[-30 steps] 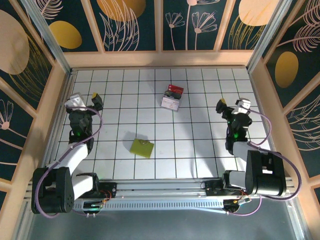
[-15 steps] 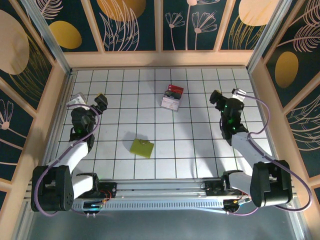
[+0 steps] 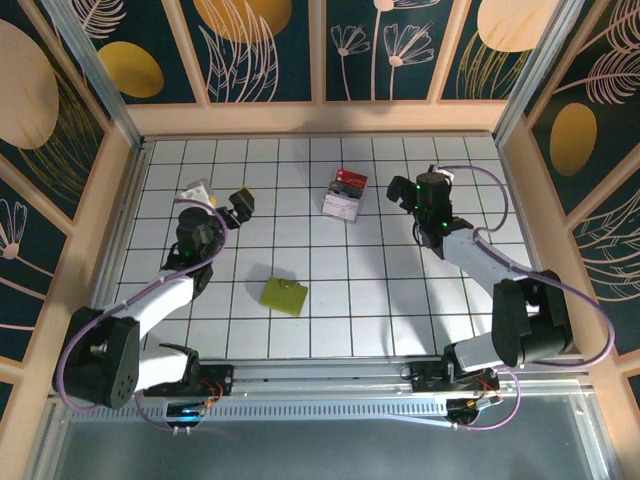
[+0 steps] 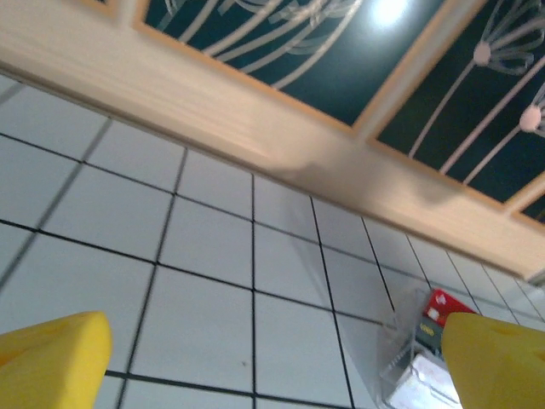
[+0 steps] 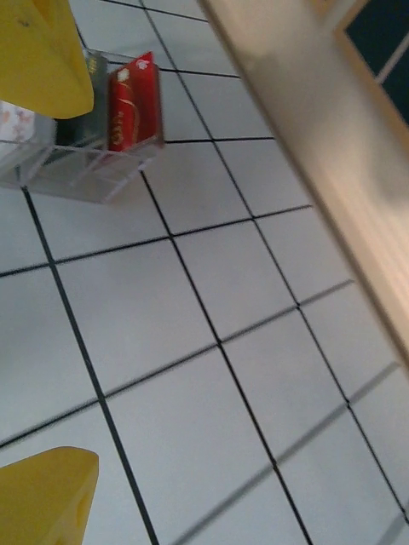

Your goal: Take the credit cards out of the card holder

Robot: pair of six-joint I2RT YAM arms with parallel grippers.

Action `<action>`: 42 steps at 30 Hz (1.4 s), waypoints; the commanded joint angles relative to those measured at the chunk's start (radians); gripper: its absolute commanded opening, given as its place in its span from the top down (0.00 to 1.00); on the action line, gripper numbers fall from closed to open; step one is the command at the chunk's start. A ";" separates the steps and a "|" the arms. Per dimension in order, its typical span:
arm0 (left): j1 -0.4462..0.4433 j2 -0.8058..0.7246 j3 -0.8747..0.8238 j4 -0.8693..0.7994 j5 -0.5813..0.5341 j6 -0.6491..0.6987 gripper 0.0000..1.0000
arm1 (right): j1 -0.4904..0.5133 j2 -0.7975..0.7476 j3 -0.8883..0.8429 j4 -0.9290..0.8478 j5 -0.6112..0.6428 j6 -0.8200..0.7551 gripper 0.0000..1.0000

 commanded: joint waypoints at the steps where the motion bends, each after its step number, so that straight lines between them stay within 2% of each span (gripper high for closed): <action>1: -0.018 0.068 0.043 0.013 0.004 -0.056 0.01 | 0.029 0.068 0.073 -0.035 -0.069 0.055 0.01; 3: -0.020 0.116 0.076 0.011 0.022 -0.093 0.02 | 0.037 0.108 0.097 -0.037 -0.098 0.060 0.01; 8: -0.038 0.268 0.218 -0.036 0.092 -0.124 0.13 | 0.040 0.187 0.136 -0.008 -0.182 0.078 0.04; 19: -0.126 0.618 0.527 -0.076 0.200 -0.124 0.35 | 0.040 0.335 0.210 0.061 -0.346 0.076 0.13; 23: -0.140 0.726 0.607 -0.042 0.280 -0.143 0.37 | 0.039 0.379 0.238 0.076 -0.373 0.066 0.13; 29: -0.157 0.820 0.701 -0.027 0.373 -0.153 0.31 | 0.040 0.451 0.282 0.085 -0.408 0.061 0.16; 37: -0.173 0.937 0.811 -0.014 0.462 -0.190 0.38 | 0.047 0.492 0.292 0.106 -0.437 0.073 0.22; 42: -0.195 0.987 0.875 -0.037 0.486 -0.189 0.49 | 0.047 0.507 0.298 0.112 -0.460 0.072 0.27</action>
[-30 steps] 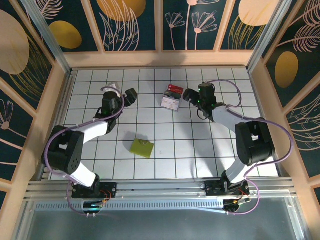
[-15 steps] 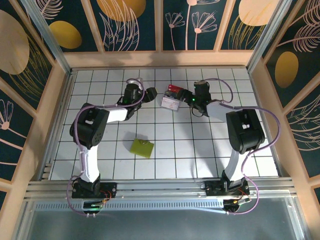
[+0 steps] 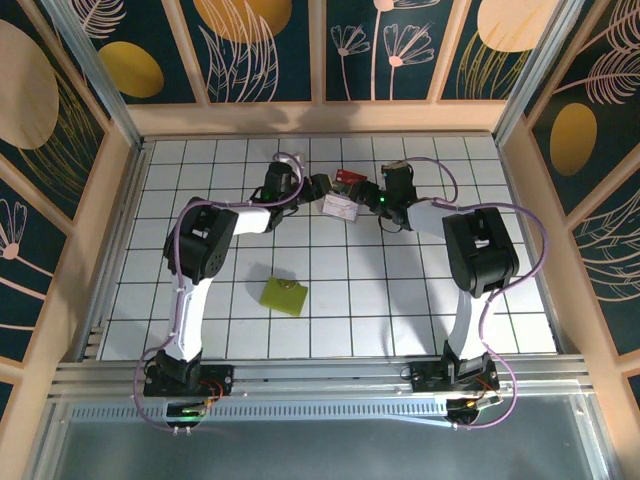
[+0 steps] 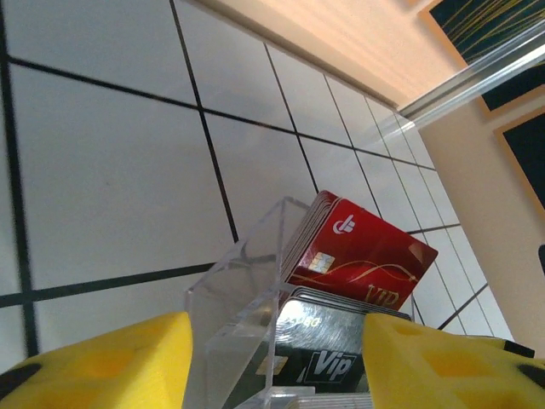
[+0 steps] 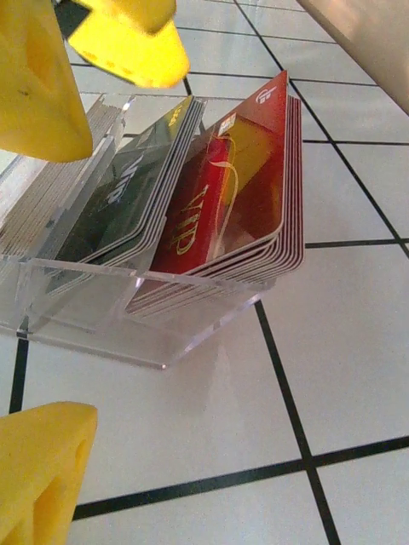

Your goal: Take the credit cards out of the card holder

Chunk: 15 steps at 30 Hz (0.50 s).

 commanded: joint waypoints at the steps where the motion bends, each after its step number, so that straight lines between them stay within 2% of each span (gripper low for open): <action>1: -0.021 0.029 0.047 0.008 0.048 -0.007 0.50 | 0.009 0.025 0.033 0.031 -0.033 0.007 0.28; 9: -0.047 0.022 0.009 0.004 0.053 -0.002 0.61 | 0.026 0.042 0.038 0.058 -0.084 -0.002 0.44; 15: -0.060 -0.030 -0.091 0.056 0.041 -0.021 0.67 | 0.048 0.039 0.032 0.066 -0.120 -0.006 0.53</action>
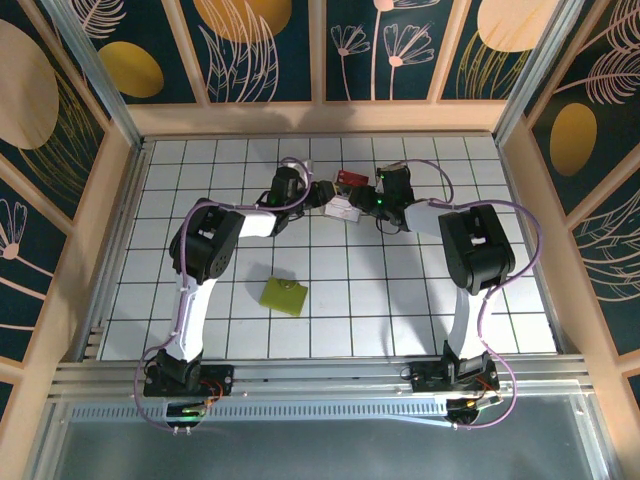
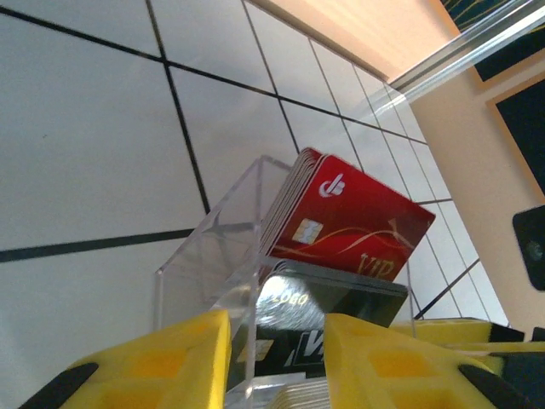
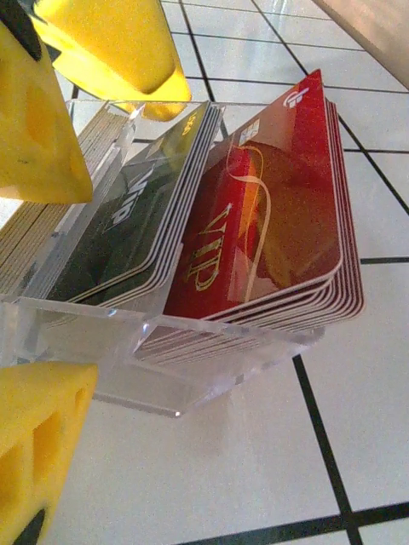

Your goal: Take the credit cards out of the card holder

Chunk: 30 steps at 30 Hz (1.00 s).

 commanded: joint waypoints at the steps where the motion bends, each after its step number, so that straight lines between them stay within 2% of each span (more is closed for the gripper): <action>1: -0.028 -0.056 -0.078 0.035 0.030 -0.020 0.68 | 0.041 0.010 0.028 0.045 -0.071 -0.003 0.53; 13: -0.031 -0.243 -0.343 0.117 -0.092 -0.066 0.69 | 0.097 0.031 0.052 0.018 -0.150 -0.020 0.57; 18: -0.031 -0.325 -0.461 0.127 -0.170 -0.090 0.63 | 0.126 0.030 0.056 0.006 -0.155 0.002 0.57; 22: -0.032 -0.360 -0.498 0.112 -0.212 -0.092 0.57 | 0.138 0.014 0.031 0.029 -0.165 0.040 0.57; 30: -0.031 -0.370 -0.486 0.086 -0.249 -0.085 0.54 | 0.156 -0.014 0.016 0.021 -0.132 0.050 0.55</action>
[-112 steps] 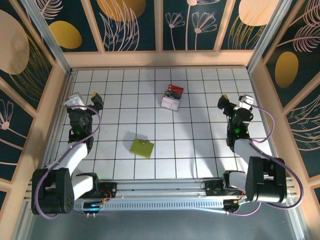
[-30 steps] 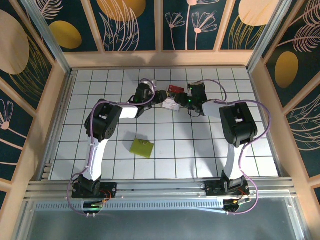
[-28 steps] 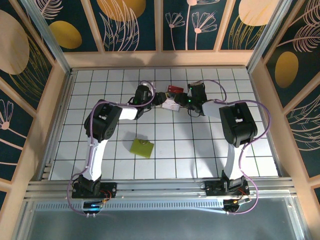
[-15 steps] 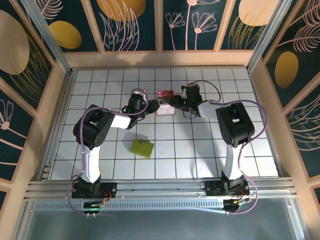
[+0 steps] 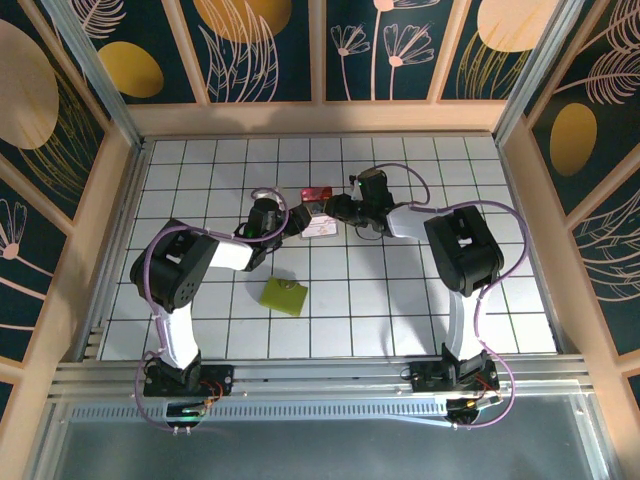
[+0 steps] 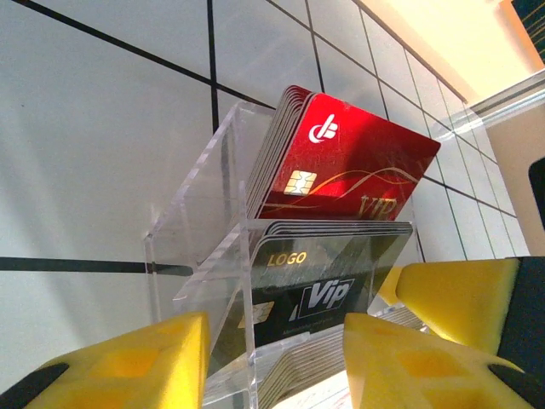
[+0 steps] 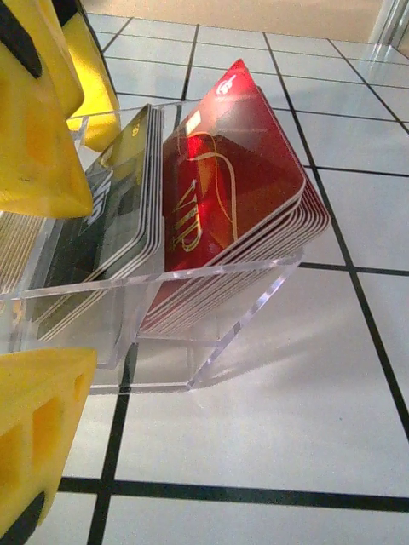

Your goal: Take the credit cards out of the card holder

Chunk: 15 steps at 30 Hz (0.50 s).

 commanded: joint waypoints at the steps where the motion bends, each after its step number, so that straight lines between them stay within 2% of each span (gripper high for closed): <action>1: -0.014 -0.032 0.009 0.002 -0.020 -0.007 0.53 | 0.027 -0.038 -0.004 0.005 -0.013 0.006 0.53; 9: -0.012 -0.131 -0.009 -0.105 -0.116 0.026 0.41 | 0.002 -0.094 0.019 -0.107 0.108 -0.067 0.37; 12: -0.013 -0.206 -0.040 -0.160 -0.169 0.024 0.33 | 0.000 -0.147 0.002 -0.145 0.173 -0.091 0.34; 15: -0.012 -0.307 -0.081 -0.243 -0.243 0.017 0.20 | 0.005 -0.216 -0.036 -0.184 0.230 -0.109 0.34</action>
